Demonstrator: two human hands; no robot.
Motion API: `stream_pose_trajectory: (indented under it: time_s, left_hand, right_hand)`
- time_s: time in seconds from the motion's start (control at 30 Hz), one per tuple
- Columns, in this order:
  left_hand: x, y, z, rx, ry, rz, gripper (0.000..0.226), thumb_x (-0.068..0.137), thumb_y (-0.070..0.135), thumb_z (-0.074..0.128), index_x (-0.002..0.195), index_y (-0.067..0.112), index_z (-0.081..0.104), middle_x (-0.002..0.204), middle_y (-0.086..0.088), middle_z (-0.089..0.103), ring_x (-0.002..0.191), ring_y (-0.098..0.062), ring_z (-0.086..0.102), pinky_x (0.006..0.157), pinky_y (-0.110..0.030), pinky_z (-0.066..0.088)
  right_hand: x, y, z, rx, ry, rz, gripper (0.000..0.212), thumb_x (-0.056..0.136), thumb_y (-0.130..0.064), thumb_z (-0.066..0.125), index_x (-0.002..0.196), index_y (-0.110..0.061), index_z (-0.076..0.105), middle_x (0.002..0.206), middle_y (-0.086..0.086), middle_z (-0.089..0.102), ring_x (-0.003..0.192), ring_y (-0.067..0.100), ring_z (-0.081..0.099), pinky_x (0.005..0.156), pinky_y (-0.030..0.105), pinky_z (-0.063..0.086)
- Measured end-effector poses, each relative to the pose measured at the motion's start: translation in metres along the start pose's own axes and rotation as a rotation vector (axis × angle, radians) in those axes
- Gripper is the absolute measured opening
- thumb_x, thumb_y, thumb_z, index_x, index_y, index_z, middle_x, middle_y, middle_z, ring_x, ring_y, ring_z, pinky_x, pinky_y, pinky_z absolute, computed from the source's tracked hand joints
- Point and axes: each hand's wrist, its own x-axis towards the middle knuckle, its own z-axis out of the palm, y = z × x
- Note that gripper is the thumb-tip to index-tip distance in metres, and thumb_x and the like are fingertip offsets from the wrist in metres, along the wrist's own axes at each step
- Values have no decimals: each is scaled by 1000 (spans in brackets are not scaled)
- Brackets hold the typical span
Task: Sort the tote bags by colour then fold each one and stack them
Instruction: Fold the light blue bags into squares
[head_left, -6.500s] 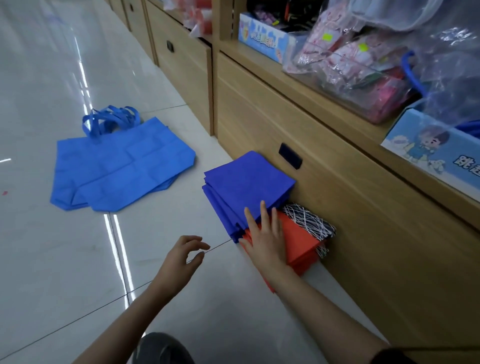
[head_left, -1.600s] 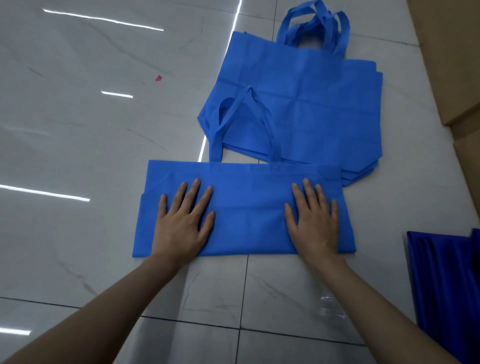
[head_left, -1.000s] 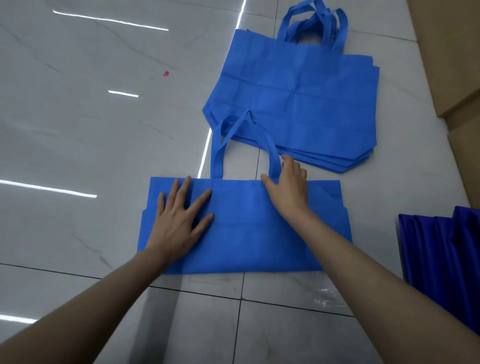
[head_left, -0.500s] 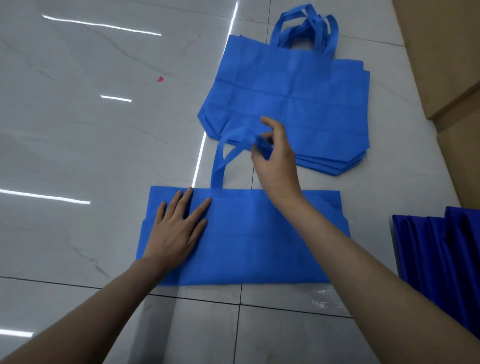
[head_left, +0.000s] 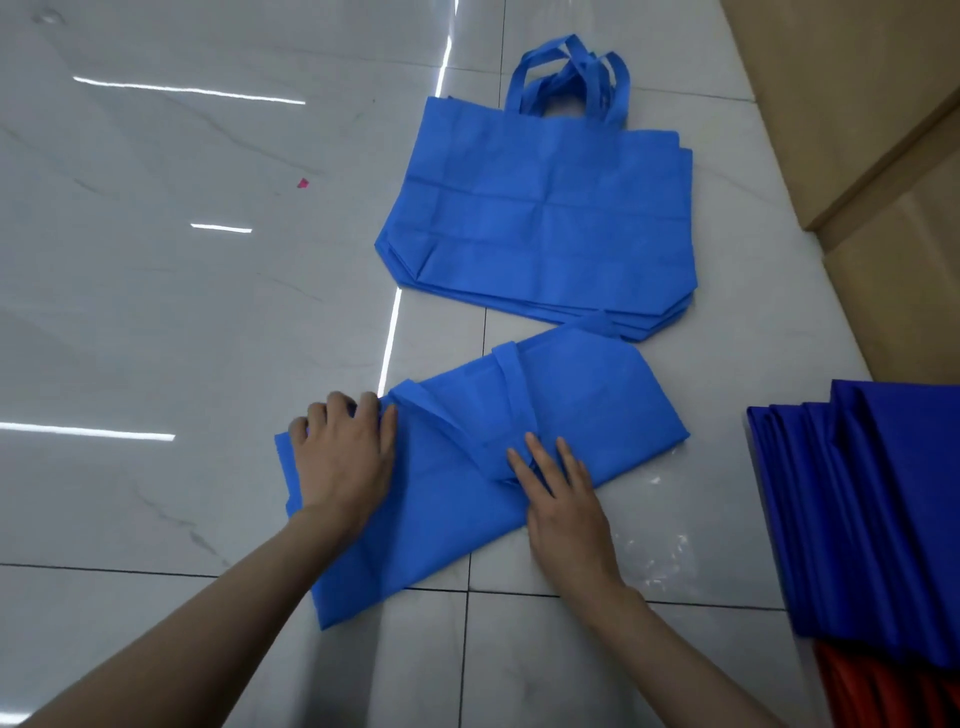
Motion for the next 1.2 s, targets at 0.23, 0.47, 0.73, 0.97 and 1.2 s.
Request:
stream_pose_trajectory:
  time_s: [0.23,0.47,0.73,0.97,1.2]
  left_hand:
    - [54,30,-9,-652,-374,-209,50,87,47,58,121,11,48,108,-5,55,100,-24,55,85,-35,44]
    - [57,20,-13,-906,-612,-220,25,91,31,60,76,11,58,82,-5,64,69,-16,57,59,-23,43]
    - [32,-1,-14,-1014,-586,-477,25,93,26,58,83,3,60,90,-11,65,76,-22,60,68,-31,51]
    - [8,-30,-18,-1129,-637,-369,22,99,21,46,120,21,53,111,-10,64,85,-21,64,73,-33,52]
    - [21,-66,-15,147,-155,993,94,66,-5,67,143,39,33,156,-11,15,136,-30,27,107,-47,29]
  right_hand:
    - [8,26,-3,66,-50,-216,51,84,-14,35,133,-24,43,141,1,49,132,26,34,102,47,37]
    - [26,37,-16,-51,-44,-401,67,74,-4,32,139,-20,37,151,-1,29,138,27,25,109,56,24]
    - [12,23,-21,-103,-201,-447,83,70,-6,29,150,-26,19,148,-2,39,137,24,29,112,43,15]
    - [-10,17,-22,75,-401,-383,75,84,-33,39,151,-36,4,159,-8,6,146,20,6,114,39,5]
    - [-4,26,-25,111,-443,-405,73,88,-41,34,145,-47,-13,157,-16,-7,144,9,-13,113,28,-14]
